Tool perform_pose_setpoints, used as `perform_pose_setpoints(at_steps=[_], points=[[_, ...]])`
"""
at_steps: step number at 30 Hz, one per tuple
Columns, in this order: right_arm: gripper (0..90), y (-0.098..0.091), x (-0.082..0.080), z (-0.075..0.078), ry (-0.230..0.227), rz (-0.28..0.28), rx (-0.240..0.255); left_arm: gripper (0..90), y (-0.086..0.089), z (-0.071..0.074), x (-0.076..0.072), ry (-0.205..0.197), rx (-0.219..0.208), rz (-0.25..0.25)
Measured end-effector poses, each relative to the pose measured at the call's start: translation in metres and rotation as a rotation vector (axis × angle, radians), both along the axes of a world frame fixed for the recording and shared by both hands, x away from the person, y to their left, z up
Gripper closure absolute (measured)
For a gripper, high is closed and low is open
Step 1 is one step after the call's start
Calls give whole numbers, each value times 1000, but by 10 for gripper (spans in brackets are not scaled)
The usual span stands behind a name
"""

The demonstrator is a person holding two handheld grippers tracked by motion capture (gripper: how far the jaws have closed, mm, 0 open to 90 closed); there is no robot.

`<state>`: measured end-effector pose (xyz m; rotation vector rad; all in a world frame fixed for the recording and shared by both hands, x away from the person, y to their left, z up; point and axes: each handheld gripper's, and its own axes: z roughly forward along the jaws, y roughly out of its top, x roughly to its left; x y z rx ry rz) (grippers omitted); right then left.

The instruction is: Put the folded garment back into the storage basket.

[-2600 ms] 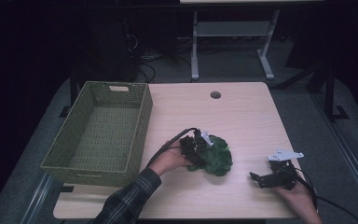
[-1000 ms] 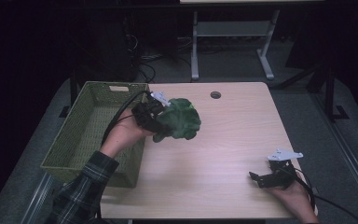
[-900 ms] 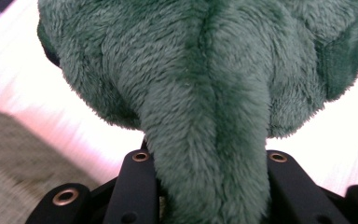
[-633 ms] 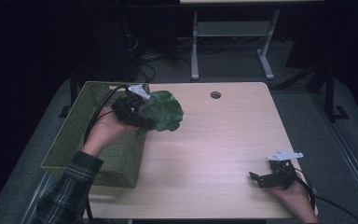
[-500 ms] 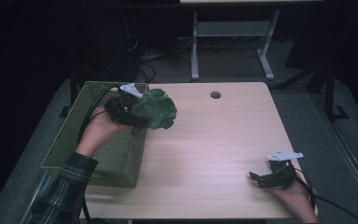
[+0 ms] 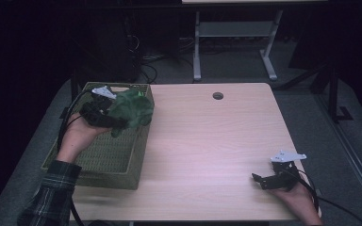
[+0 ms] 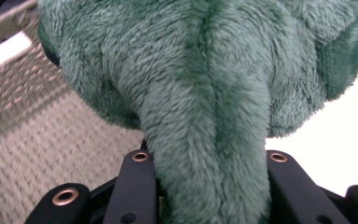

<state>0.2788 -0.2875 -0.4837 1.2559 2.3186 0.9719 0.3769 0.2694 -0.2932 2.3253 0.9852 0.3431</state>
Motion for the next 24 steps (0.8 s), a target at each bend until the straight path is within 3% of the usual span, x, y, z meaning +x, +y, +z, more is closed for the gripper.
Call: perform_pose_setpoints(at_steps=[7,14,24], points=[[6,0,0,0,-4,2,-2,687,25,-18,-1,8,-9,76],[6,0,0,0,-4,3,-2,686,39,-44,4,26,34,115],[6,0,0,0,-4,3,-1,686,54,-79,12,65,43,154]])
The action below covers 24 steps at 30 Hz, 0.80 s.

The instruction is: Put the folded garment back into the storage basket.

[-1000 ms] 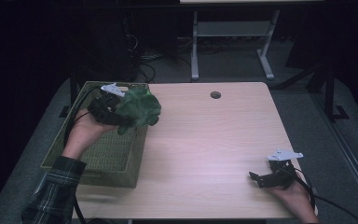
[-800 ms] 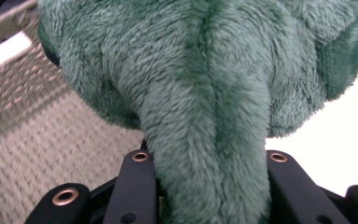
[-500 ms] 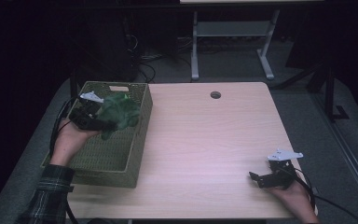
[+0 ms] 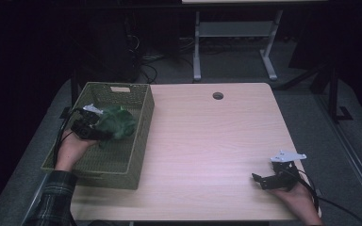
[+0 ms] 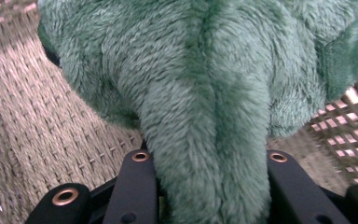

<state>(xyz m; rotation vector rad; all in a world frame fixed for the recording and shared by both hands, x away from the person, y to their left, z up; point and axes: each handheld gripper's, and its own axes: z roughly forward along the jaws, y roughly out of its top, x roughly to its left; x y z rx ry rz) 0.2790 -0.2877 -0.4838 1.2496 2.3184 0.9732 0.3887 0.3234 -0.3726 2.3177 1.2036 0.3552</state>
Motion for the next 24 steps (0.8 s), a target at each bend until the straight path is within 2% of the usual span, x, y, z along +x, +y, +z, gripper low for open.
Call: perform_pose_setpoints(at_steps=[8,11,15,19,22,24], points=[[6,0,0,0,0,-1,0,679,1,-20,3,48,21,11],[6,0,0,0,0,0,0,670,1,-28,5,68,13,9],[6,0,0,0,1,-1,0,641,0,-32,6,101,33,1],[6,0,0,0,0,0,0,558,1,-34,6,109,20,12],[6,0,0,0,0,0,0,487,2,-36,5,108,28,16],[6,0,0,0,1,-1,0,445,3,-37,4,106,14,22]])
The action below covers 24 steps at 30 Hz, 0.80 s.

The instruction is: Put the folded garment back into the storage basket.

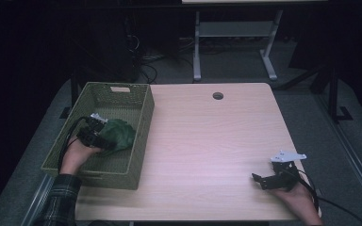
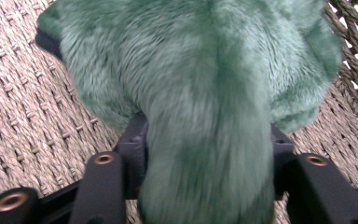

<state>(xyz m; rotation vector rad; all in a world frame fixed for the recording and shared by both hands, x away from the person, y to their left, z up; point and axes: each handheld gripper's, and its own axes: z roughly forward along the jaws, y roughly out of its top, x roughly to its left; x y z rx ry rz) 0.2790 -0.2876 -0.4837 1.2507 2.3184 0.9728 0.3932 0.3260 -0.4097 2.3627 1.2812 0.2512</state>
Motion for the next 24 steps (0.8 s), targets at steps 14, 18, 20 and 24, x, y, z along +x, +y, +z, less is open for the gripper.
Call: perform_pose_setpoints(at_steps=[14,18,20,24], points=[[6,0,0,0,0,0,0,149,3,6,-4,-135,-24,41],[6,0,0,0,-1,1,-1,135,3,8,-5,-154,-45,30],[6,0,0,0,-1,1,0,135,4,9,-6,-163,-50,29],[6,0,0,0,-1,0,0,136,3,14,-7,-179,-70,18]])
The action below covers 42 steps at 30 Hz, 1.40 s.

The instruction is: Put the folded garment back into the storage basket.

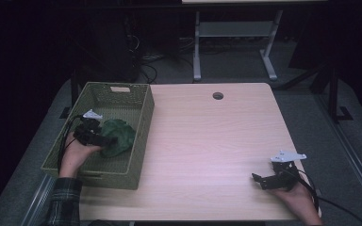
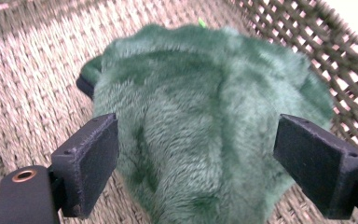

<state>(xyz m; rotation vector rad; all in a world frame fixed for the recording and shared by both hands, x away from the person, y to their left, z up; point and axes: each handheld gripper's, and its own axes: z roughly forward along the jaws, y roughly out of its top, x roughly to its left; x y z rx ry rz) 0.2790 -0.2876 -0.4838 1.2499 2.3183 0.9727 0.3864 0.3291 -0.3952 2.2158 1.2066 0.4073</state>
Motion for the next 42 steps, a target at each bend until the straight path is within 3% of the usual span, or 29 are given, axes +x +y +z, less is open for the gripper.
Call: perform_pose_setpoints(at_steps=[5,13,23,30,38,42], points=[[6,0,0,0,0,-4,1,136,-7,13,-4,-17,-31,-29],[6,1,0,0,1,-5,1,138,-27,49,-16,-80,-105,-106],[6,1,0,0,-1,-4,0,138,-68,69,-27,-106,-167,-200],[6,1,0,0,0,-5,1,138,-109,68,-32,-93,-172,-274],[6,1,0,0,0,-5,1,139,-158,52,-40,-82,-170,-346],[6,1,0,0,0,-5,1,141,-174,42,-43,-99,-185,-362]])
